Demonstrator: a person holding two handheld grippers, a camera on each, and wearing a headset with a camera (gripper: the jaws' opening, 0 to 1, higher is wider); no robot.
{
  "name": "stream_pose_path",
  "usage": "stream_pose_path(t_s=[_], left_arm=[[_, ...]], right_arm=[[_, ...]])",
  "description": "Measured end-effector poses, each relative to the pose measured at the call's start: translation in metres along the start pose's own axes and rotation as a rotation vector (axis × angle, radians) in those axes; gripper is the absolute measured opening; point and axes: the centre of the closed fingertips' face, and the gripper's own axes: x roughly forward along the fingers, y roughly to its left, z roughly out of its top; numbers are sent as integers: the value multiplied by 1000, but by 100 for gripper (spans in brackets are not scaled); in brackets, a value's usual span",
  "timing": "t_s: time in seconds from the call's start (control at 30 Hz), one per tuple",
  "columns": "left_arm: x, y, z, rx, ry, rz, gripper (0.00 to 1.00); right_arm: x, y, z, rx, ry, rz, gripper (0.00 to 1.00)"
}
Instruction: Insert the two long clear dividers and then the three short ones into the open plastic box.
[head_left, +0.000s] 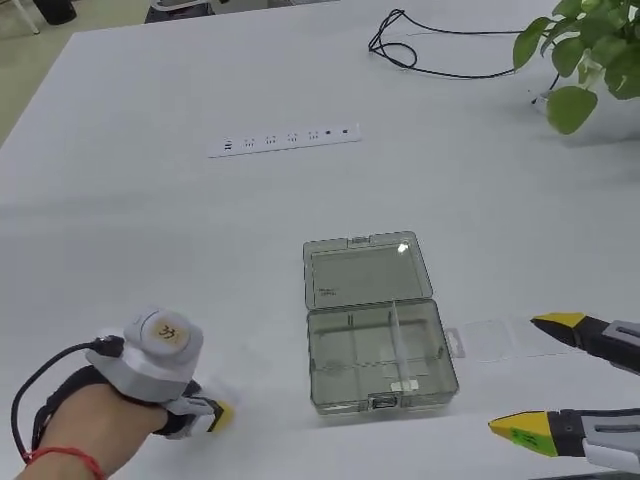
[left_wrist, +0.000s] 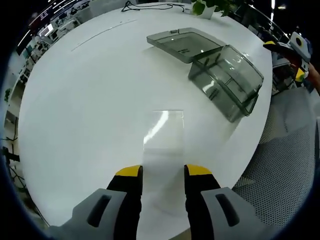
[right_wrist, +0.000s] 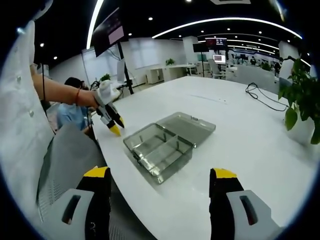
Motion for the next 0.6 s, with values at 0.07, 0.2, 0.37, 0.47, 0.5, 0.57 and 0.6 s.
stream_pose_path(t_s=[0.07, 0.2, 0.37, 0.47, 0.5, 0.57, 0.6], left_arm=[[-1, 0, 0, -18, -9, -7, 31], [-1, -4, 0, -55, -31, -31, 31], [-2, -8, -1, -102, -60, -53, 31], [-3, -10, -2, -132, -84, -67, 31], [-4, -11, -2, -139, -89, -69, 31], [-6, -13, -1, -157, -112, -77, 31], [-7, -14, 0, -170, -125, -81, 31]], right_arm=[[0, 0, 0, -1, 0, 2, 81], [2, 2, 2, -7, 7, 6, 81], [4, 4, 6, -21, 13, 13, 81], [5, 5, 10, -27, 22, 15, 82], [6, 5, 11, -29, 22, 15, 82], [6, 6, 13, -27, 27, 17, 82], [7, 7, 15, -29, 26, 18, 82]])
